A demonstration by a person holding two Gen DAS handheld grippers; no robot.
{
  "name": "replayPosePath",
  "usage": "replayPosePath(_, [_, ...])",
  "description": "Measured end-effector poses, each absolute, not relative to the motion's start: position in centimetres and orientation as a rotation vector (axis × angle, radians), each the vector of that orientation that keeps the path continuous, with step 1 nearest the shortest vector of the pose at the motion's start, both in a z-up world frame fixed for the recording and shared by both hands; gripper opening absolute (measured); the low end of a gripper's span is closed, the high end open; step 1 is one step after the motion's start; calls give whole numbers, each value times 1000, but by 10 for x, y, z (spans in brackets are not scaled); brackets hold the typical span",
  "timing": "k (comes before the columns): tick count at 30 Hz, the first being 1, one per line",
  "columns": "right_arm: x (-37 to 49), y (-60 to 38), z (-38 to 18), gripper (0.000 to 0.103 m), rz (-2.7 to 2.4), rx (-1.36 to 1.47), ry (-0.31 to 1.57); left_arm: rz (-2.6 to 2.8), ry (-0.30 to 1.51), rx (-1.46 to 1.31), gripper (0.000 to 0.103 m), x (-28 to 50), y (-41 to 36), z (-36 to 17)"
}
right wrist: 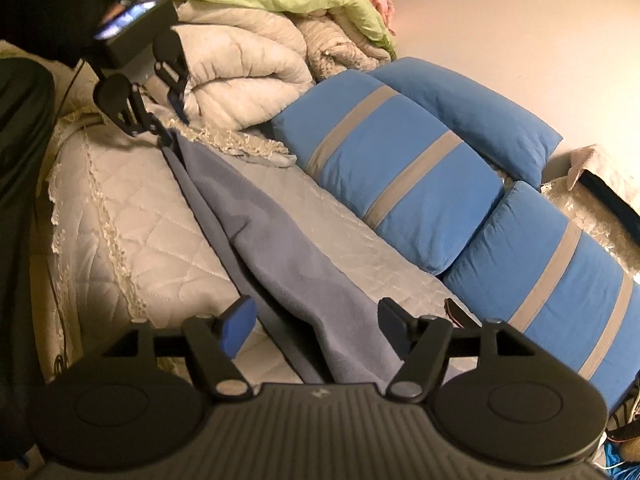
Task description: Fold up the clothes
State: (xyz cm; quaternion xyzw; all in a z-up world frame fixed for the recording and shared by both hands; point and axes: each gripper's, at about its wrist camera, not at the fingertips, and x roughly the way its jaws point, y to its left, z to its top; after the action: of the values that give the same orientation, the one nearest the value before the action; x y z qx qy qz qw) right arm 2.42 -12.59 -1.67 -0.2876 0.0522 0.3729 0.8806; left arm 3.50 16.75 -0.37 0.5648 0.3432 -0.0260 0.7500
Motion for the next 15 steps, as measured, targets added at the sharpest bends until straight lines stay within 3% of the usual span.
replayPosePath(5, [24,-128,-13,77,780,-567,111,-14,628,1342,3,50,172,16])
replayPosePath(11, [22,-127,-13,79,789,-556,111,59,351,1503,3,61,177,27])
replayPosePath(15, [19,-129,-12,81,793,-543,106,7,349,1558,3,40,184,4])
